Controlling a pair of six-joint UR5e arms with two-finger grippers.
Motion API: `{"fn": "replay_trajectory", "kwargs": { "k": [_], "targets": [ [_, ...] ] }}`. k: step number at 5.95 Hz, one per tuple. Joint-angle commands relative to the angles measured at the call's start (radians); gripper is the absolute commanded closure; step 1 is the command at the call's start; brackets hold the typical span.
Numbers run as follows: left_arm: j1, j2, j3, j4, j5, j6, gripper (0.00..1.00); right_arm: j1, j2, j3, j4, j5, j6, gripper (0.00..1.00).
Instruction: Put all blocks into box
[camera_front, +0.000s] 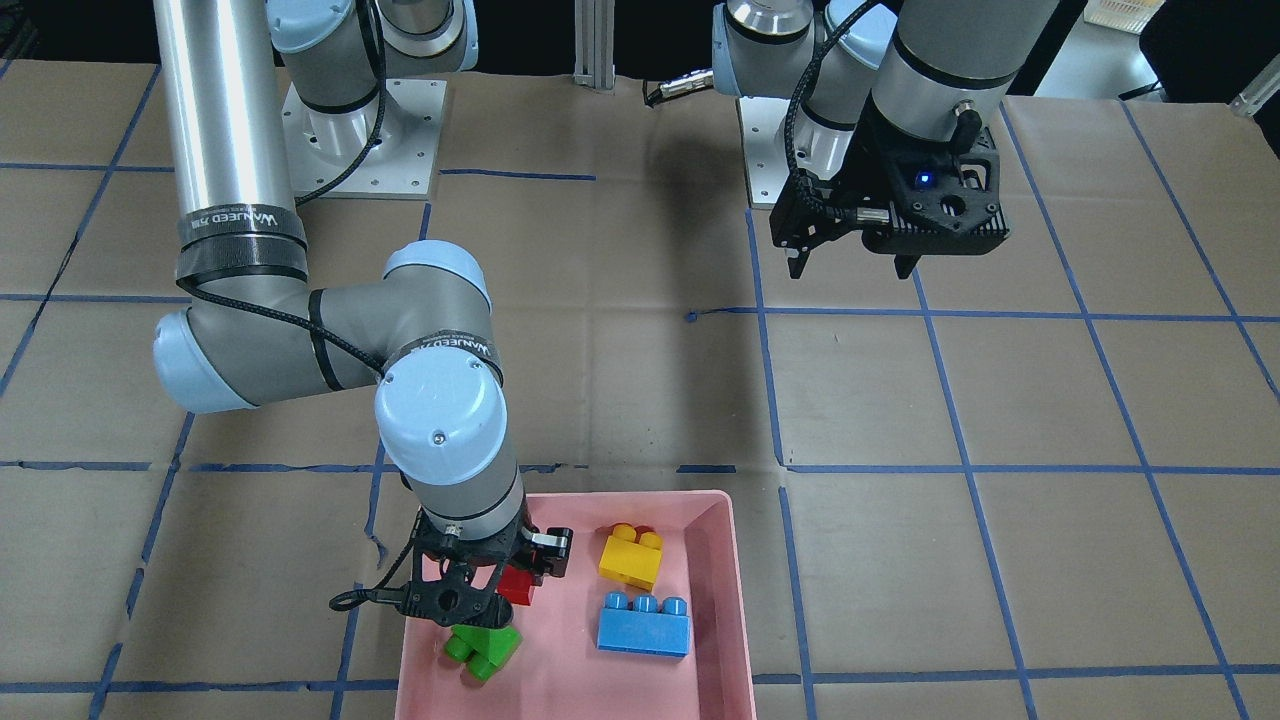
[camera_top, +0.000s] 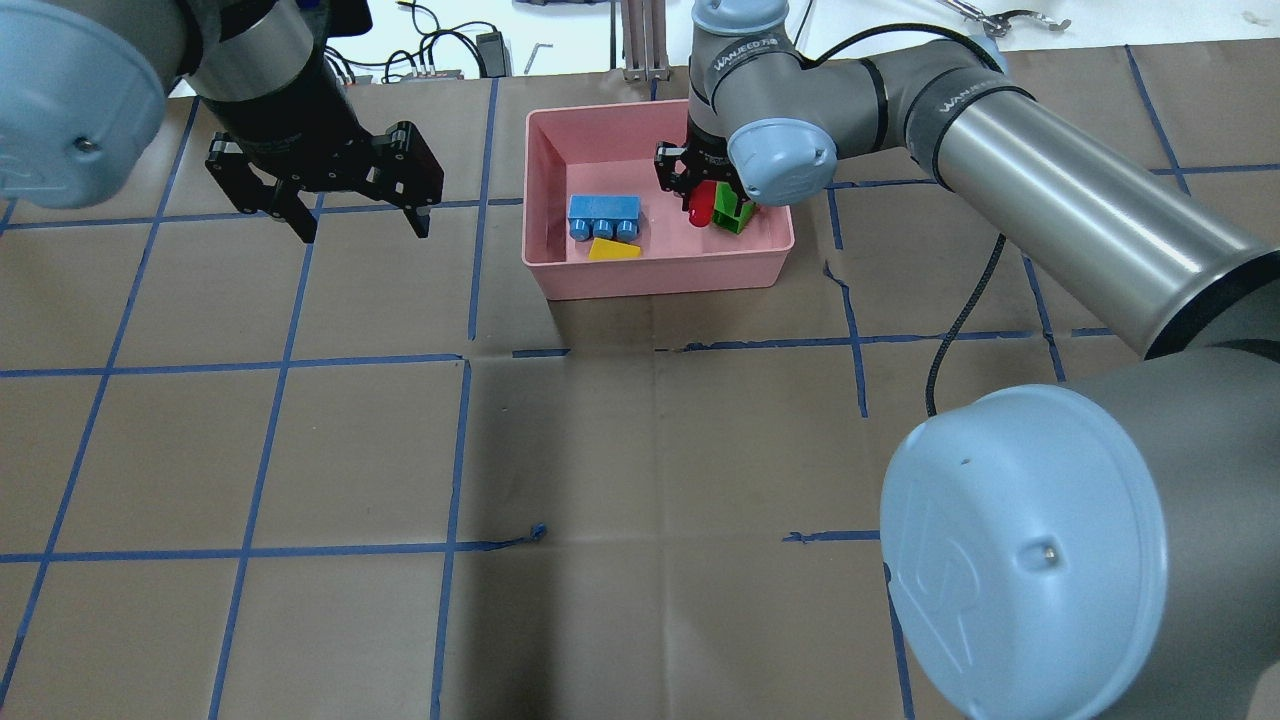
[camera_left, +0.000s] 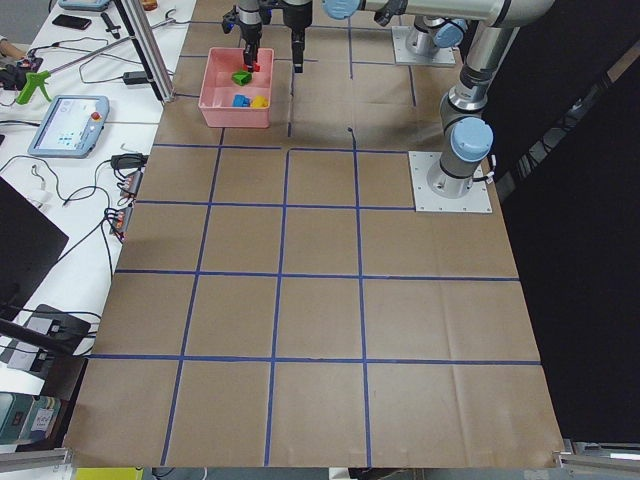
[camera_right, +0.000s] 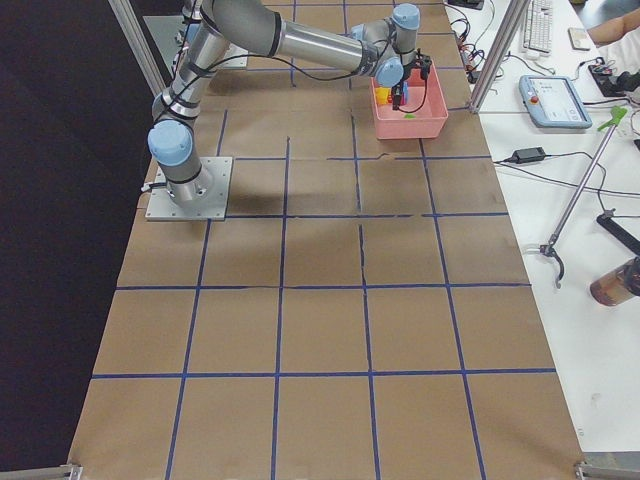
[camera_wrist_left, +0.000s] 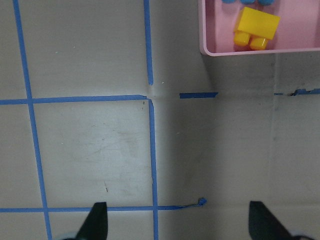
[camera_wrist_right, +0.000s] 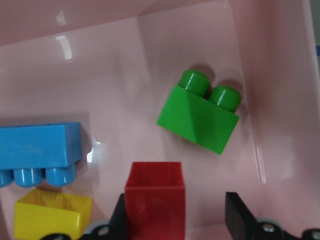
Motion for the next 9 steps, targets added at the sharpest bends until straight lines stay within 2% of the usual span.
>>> {"fn": "replay_trajectory", "kwargs": {
  "k": [1,7,9],
  "targets": [
    [0.001,0.013,0.001,0.01,0.001,-0.002,0.01,-0.003,-0.043,-0.109,0.186,-0.001,-0.006,0.0],
    [0.003,0.016,0.003,0.008,0.002,-0.001,0.01,-0.003,-0.05,-0.114,0.203,-0.003,-0.006,0.0],
    [0.003,0.016,0.001,0.01,0.002,-0.004,0.01,-0.02,-0.095,-0.105,0.27,-0.009,-0.037,0.0]
  ]
}}
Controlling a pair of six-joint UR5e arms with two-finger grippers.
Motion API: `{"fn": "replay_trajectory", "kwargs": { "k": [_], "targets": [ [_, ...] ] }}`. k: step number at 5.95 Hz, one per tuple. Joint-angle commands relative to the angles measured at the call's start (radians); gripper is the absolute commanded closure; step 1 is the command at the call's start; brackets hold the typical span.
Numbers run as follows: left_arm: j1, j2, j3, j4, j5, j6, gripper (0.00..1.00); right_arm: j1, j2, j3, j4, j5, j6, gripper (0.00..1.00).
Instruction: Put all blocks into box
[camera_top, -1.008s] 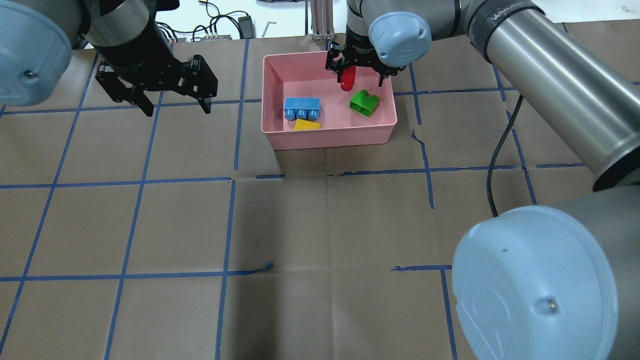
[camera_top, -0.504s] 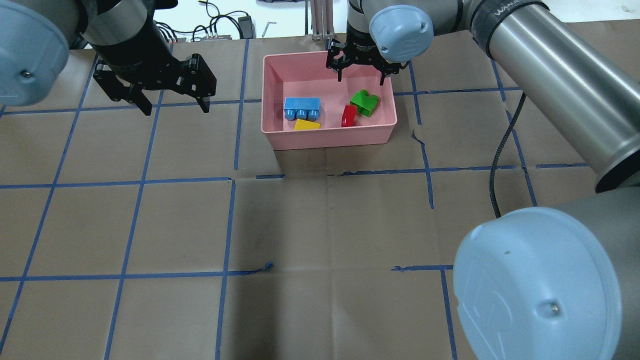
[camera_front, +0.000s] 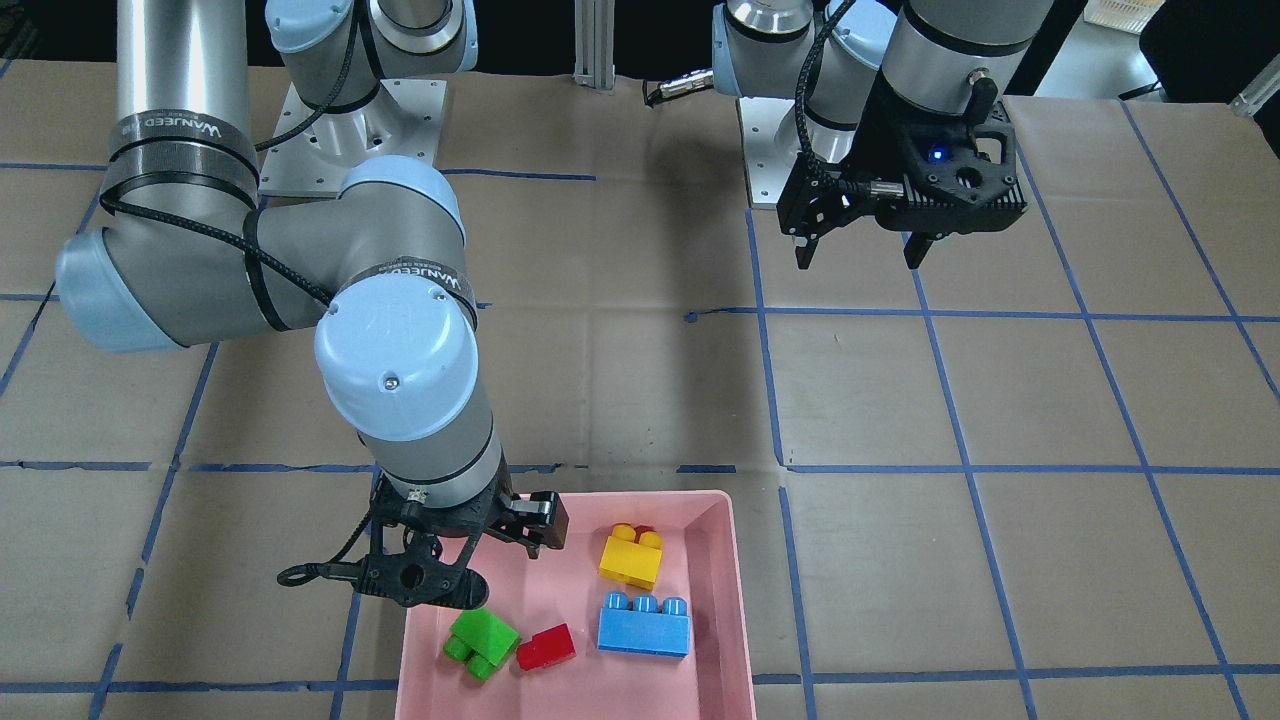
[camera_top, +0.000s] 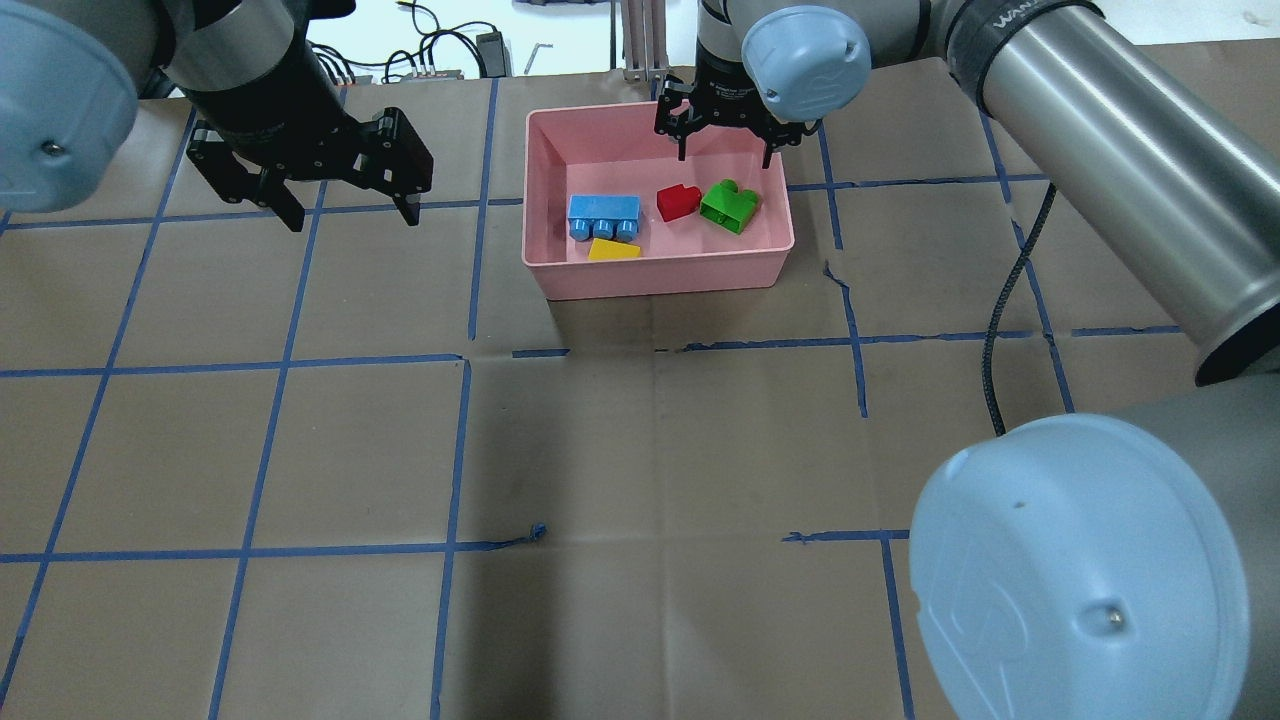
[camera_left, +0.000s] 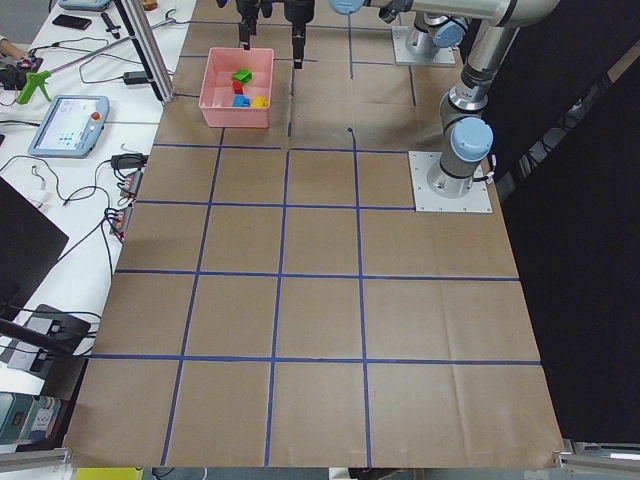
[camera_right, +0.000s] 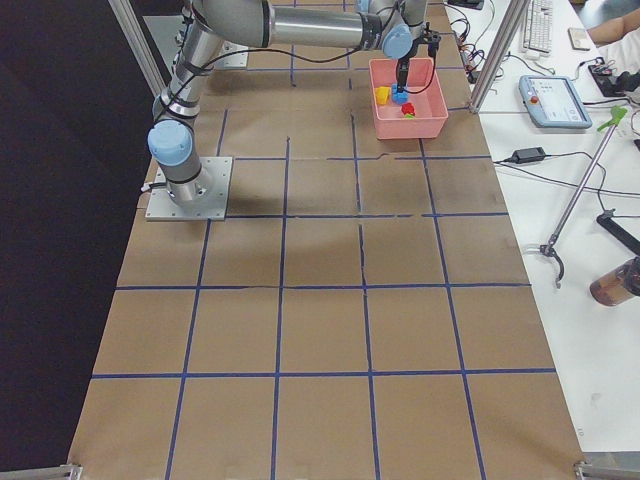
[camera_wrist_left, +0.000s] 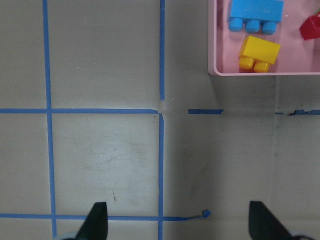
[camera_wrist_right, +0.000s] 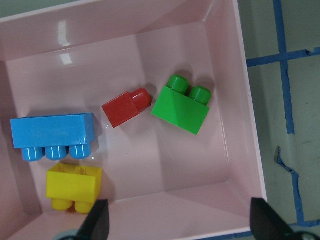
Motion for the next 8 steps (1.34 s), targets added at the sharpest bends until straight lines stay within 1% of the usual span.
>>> {"fn": "replay_trajectory", "kwargs": {
  "k": [1,2,3,4,5,6,7,8],
  "targets": [
    [0.0,0.003,-0.001,0.001,0.0,-0.001,0.01,-0.06,-0.095,0.014,0.156,-0.002,-0.08,0.0],
    [-0.001,0.003,-0.006,0.0,0.0,-0.001,0.01,-0.105,-0.166,0.028,0.254,-0.002,-0.178,0.01],
    [-0.001,0.0,-0.004,0.001,-0.002,-0.003,0.01,-0.148,-0.255,0.111,0.299,-0.01,-0.269,0.01],
    [-0.001,-0.001,-0.003,0.001,-0.002,-0.004,0.01,-0.212,-0.357,0.225,0.283,-0.007,-0.35,0.01],
    [-0.001,0.0,-0.004,0.001,-0.002,-0.004,0.01,-0.244,-0.46,0.299,0.287,-0.005,-0.37,0.01],
    [-0.001,0.0,-0.004,0.001,-0.002,-0.004,0.01,-0.24,-0.535,0.316,0.302,-0.004,-0.328,0.0],
    [0.0,0.003,-0.004,0.001,-0.002,-0.004,0.01,-0.211,-0.556,0.318,0.334,-0.001,-0.275,0.0],
    [0.002,0.005,-0.004,0.001,-0.002,-0.006,0.01,-0.156,-0.544,0.325,0.333,0.004,-0.139,0.0]
  ]
}}
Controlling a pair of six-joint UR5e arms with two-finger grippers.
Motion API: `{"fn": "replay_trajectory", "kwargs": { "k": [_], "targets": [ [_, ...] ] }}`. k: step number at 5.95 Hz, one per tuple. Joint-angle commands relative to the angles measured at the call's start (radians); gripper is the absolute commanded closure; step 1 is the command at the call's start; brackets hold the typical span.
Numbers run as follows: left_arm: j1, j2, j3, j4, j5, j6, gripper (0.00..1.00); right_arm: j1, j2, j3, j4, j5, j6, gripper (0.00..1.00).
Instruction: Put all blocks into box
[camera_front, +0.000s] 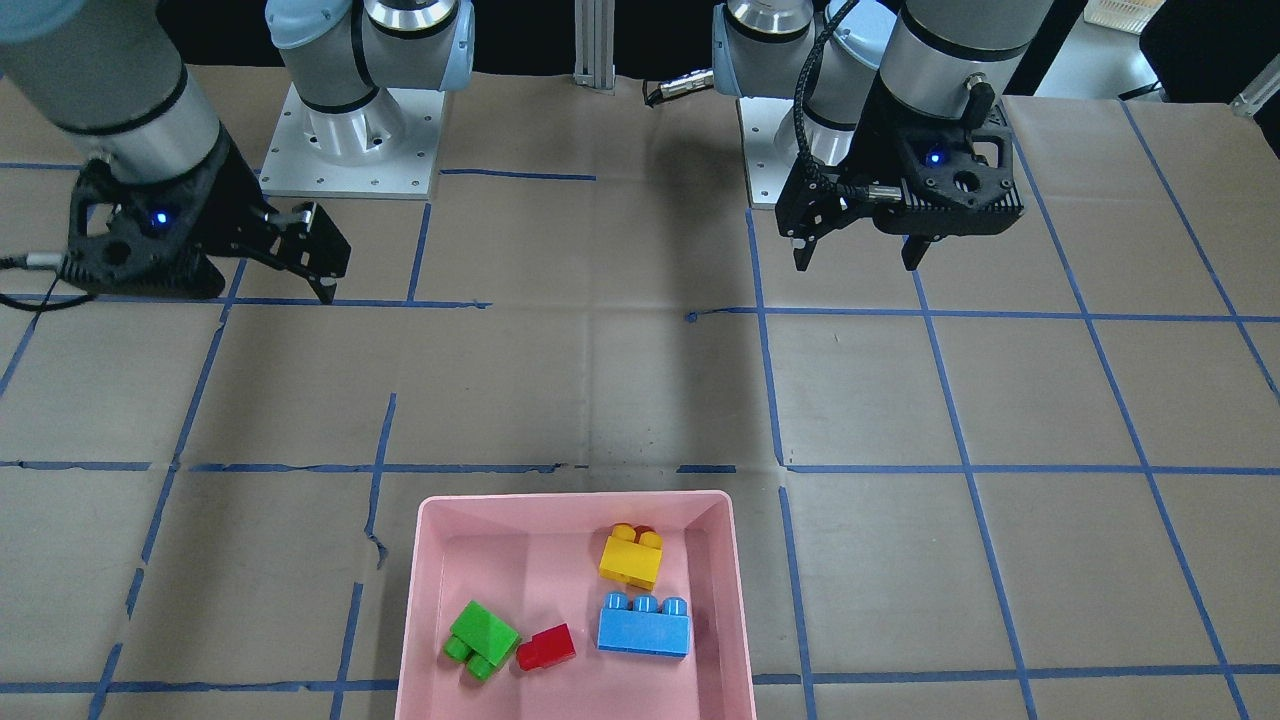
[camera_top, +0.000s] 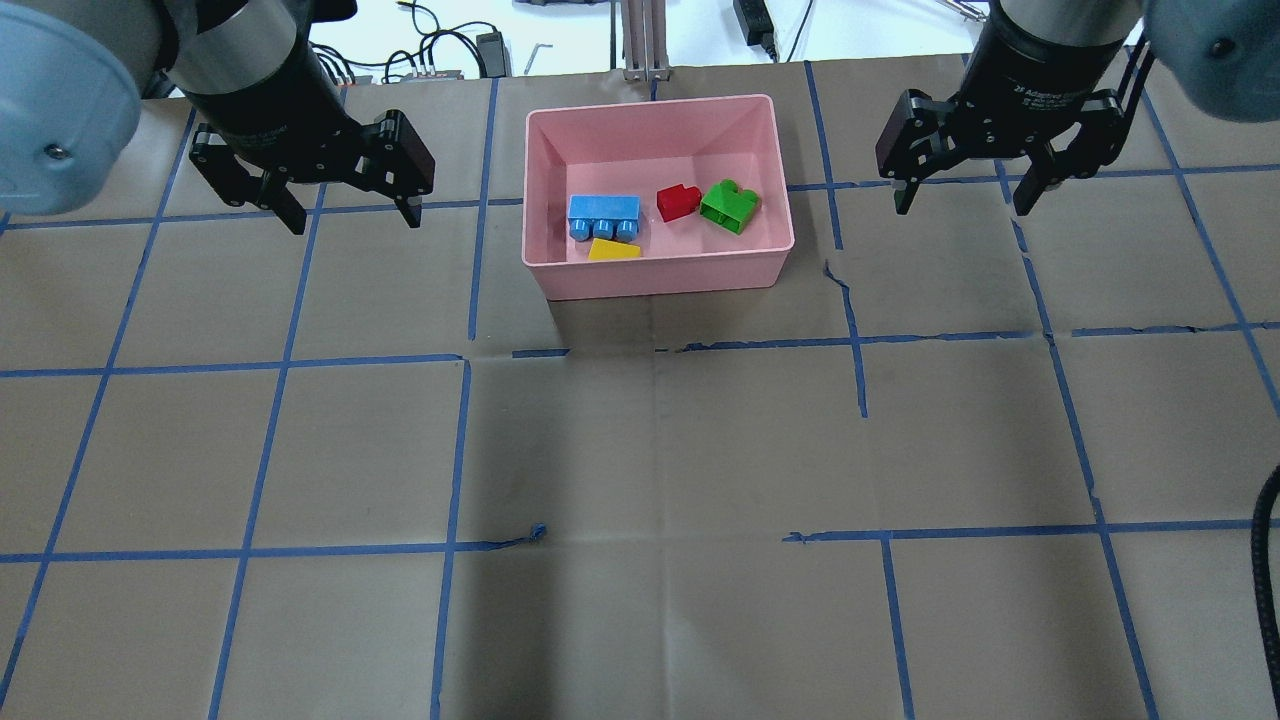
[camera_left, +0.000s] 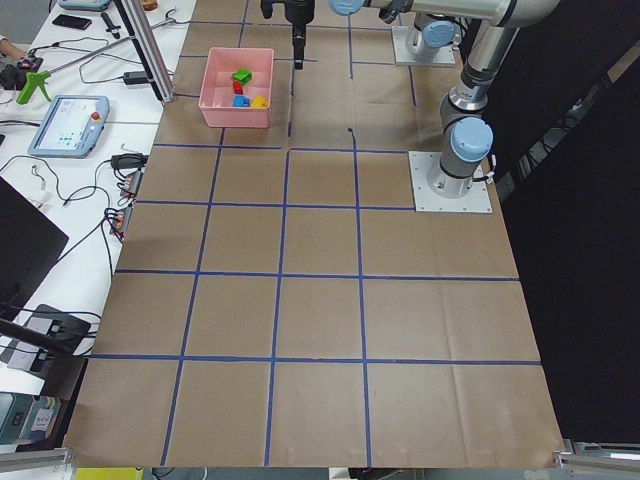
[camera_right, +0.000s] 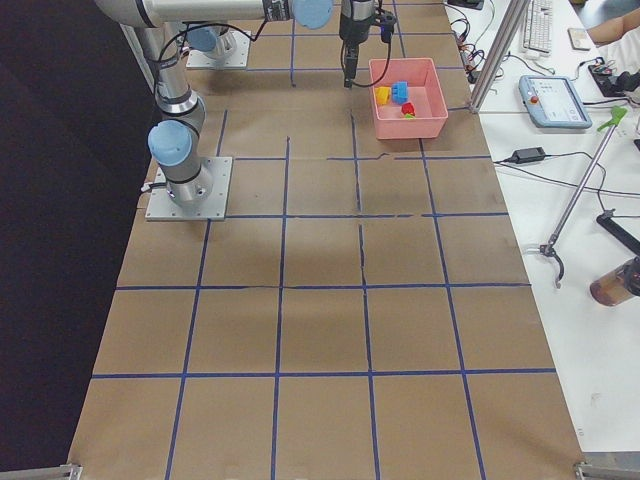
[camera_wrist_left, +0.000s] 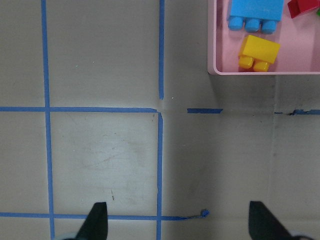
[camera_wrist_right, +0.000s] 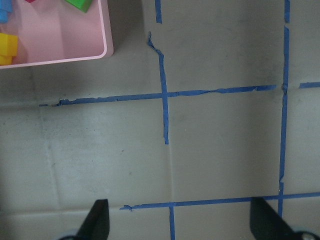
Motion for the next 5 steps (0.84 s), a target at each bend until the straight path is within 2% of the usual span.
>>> {"fn": "replay_trajectory", "kwargs": {
  "k": [1,3,5],
  "targets": [
    [0.001,0.002,0.0,0.0,0.0,-0.001,0.01,0.052,0.023,0.01,-0.003,-0.001,0.105,0.0],
    [0.001,0.002,0.0,0.0,0.0,-0.001,0.01,0.013,0.025,0.009,-0.012,-0.007,-0.022,0.0],
    [0.001,0.0,0.0,0.011,-0.002,-0.003,0.01,0.007,0.025,0.009,-0.012,-0.007,-0.023,0.0]
  ]
}}
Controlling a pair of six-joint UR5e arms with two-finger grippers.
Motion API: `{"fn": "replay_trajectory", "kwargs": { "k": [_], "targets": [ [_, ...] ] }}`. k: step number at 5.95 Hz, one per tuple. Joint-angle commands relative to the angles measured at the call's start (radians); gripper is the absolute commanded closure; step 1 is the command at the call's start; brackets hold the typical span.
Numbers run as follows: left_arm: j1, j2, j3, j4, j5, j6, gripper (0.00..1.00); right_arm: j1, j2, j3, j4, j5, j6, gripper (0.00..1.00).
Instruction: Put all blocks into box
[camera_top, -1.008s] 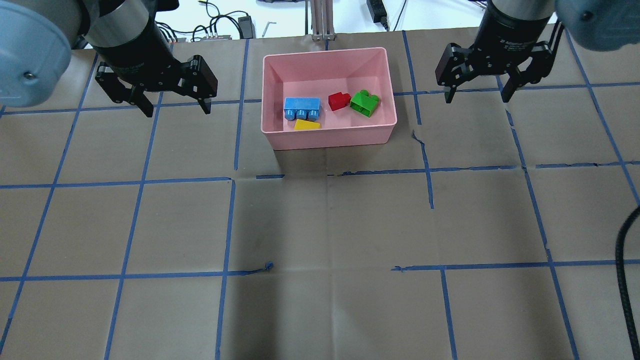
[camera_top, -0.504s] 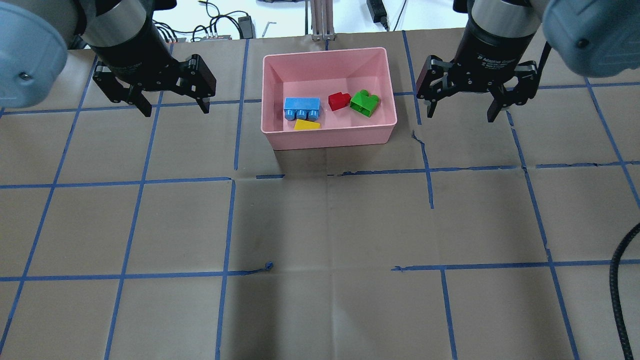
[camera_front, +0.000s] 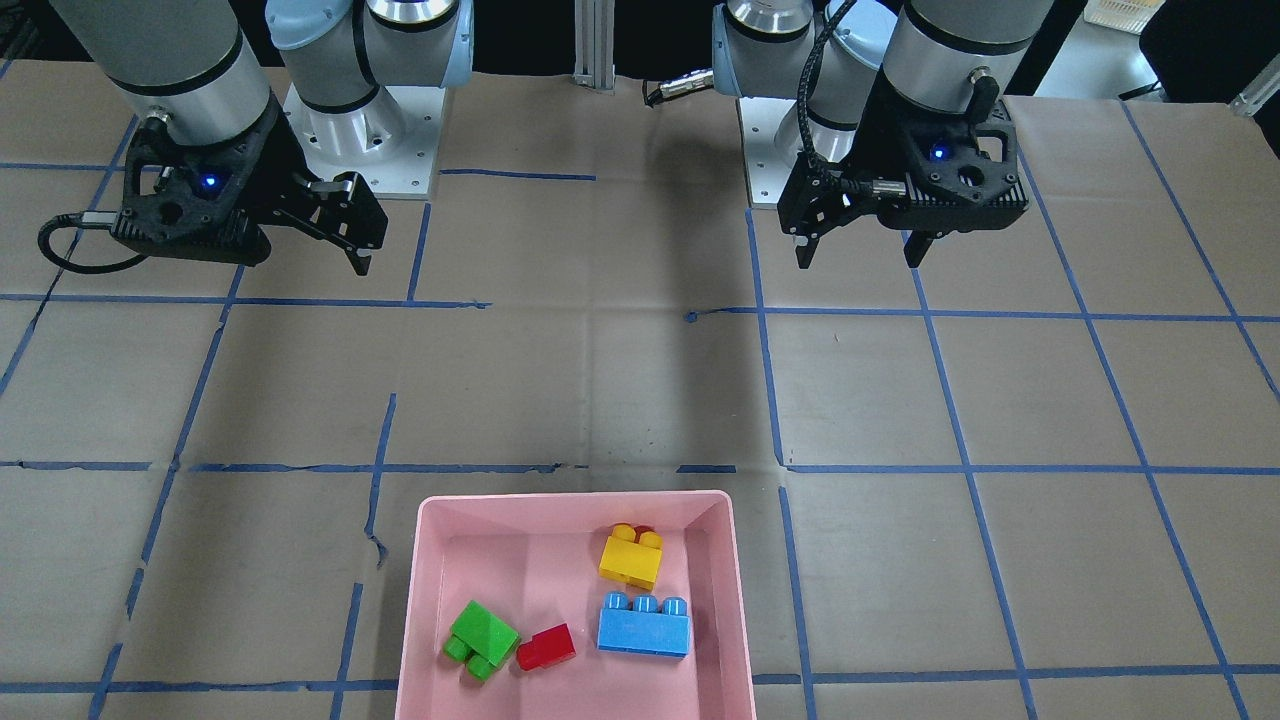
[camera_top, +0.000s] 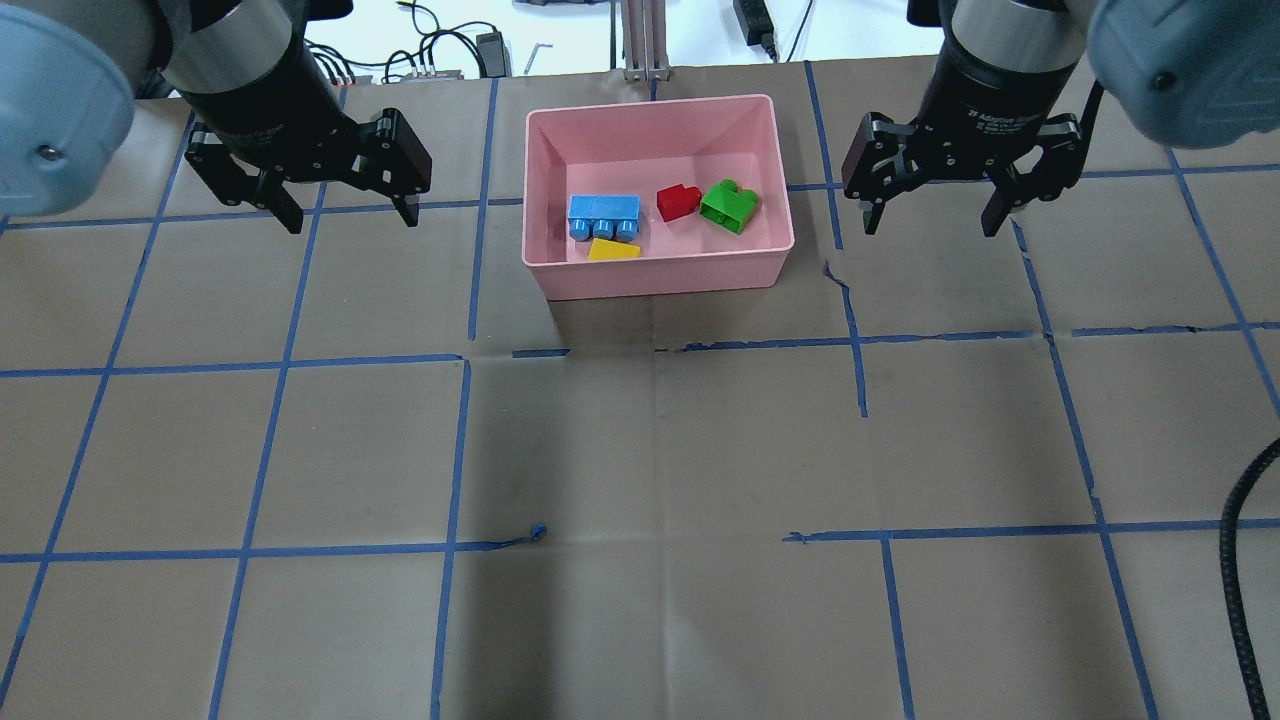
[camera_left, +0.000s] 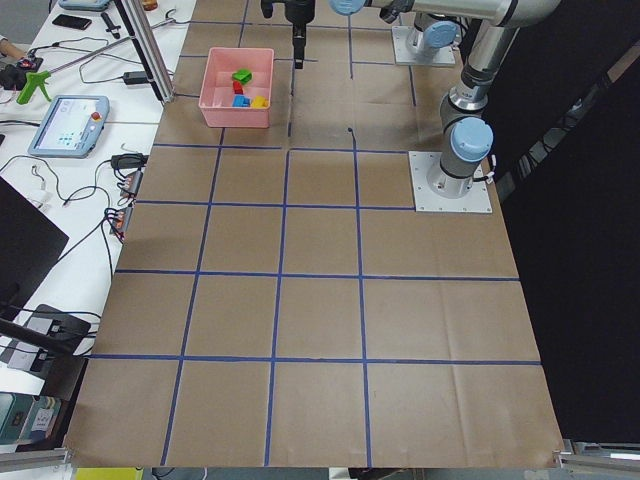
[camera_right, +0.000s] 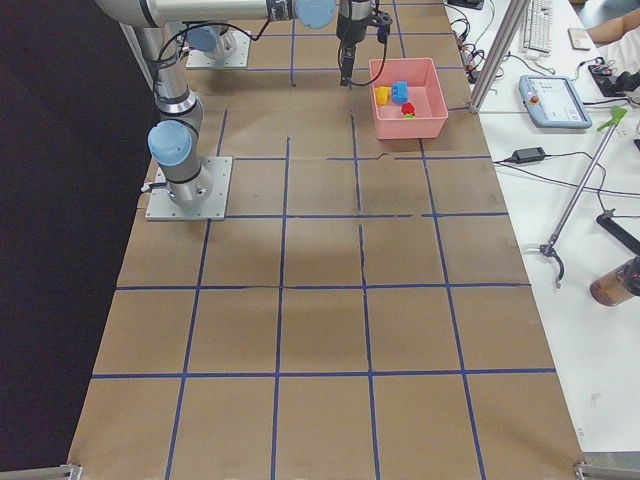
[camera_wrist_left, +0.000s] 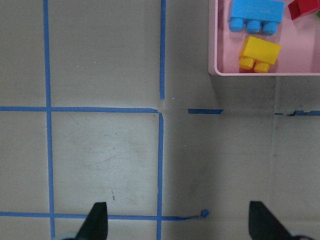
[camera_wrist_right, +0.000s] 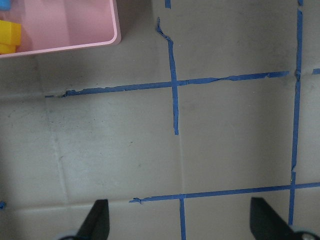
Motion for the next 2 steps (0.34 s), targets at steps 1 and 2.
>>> {"fn": "replay_trajectory", "kwargs": {
  "k": [1,2],
  "targets": [
    [0.0,0.0,0.0,0.007,-0.001,0.0,0.01,-0.005,0.0,0.001,0.0,-0.002,-0.007,0.0],
    [0.0,0.0,0.0,0.007,-0.001,-0.001,0.01,-0.005,-0.001,0.001,0.0,-0.002,-0.007,0.0]
  ]
}}
